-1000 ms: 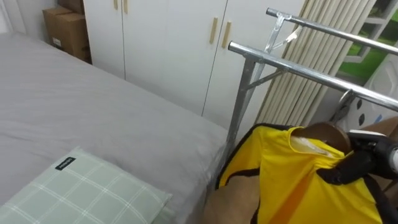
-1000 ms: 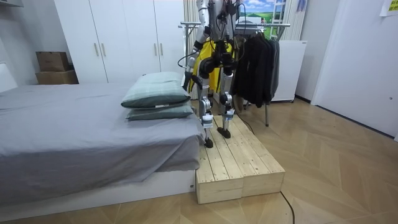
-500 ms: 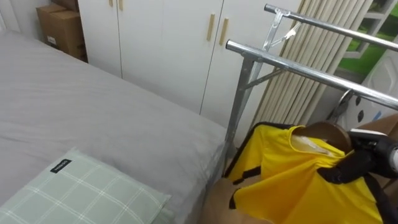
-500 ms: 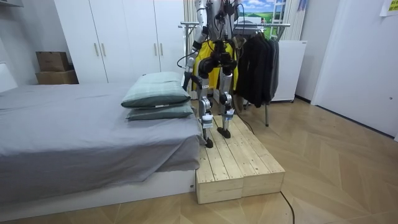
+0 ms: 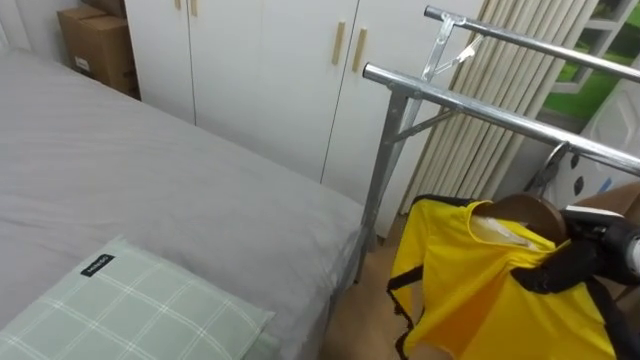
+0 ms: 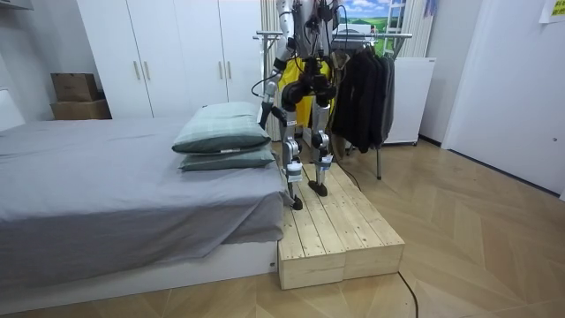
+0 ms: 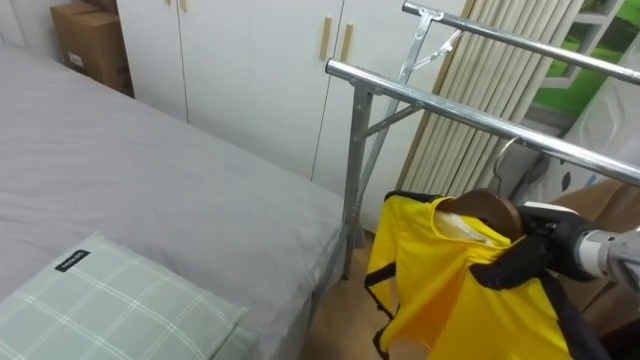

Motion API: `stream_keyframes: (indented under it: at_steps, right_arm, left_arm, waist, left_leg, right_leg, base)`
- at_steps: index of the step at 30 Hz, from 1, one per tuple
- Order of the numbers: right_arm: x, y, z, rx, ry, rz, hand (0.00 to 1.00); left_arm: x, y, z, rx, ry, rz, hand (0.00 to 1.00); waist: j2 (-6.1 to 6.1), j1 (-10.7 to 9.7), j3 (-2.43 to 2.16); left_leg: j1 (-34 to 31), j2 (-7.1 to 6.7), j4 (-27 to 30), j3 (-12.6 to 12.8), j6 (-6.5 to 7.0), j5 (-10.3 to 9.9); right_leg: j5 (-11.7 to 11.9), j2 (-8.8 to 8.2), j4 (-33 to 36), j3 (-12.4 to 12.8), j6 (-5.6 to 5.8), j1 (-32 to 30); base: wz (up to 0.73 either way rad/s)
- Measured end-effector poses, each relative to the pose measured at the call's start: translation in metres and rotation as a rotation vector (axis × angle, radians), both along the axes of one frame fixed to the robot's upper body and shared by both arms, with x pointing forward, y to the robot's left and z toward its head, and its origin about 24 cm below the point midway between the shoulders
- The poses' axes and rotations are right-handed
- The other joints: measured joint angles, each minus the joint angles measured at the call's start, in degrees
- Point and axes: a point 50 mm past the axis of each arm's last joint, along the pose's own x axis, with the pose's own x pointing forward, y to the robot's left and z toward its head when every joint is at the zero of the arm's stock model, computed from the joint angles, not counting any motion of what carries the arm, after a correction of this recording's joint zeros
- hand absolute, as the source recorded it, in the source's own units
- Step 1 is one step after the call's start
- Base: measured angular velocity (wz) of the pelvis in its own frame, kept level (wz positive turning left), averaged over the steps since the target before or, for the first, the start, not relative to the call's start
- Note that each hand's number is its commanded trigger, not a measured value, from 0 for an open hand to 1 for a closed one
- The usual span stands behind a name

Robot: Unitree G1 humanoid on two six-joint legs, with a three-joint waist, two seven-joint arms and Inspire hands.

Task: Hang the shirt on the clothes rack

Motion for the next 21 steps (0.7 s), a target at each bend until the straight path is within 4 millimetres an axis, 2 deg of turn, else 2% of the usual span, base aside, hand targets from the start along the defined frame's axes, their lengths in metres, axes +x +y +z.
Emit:
stream_keyframes:
  at_steps: [11,21]
  right_arm:
    - [0.0,0.001,-0.001,-0.001,-0.003,-0.005,1.0]
    - [-0.009,-0.003,-0.012,0.0,0.035,-0.014,1.0]
  left_arm:
    - [-0.004,0.0,-0.005,0.0,-0.004,0.076,0.0]
    - [-0.007,0.001,-0.006,-0.005,-0.007,0.107,0.0]
  waist:
    - [-0.43,0.1,-0.04]
    - [-0.98,0.3,0.03]
  left_leg:
    - [0.4,-0.01,0.1,0.7,0.0,0.0]
    - [1.2,-0.02,0.8,1.6,0.2,-0.2]
  right_leg:
    - [0.0,-0.02,0.0,0.8,0.02,0.0]
    - [0.2,-0.03,0.2,1.9,0.18,0.8]
  base:
    - [-0.02]
    - [-0.03]
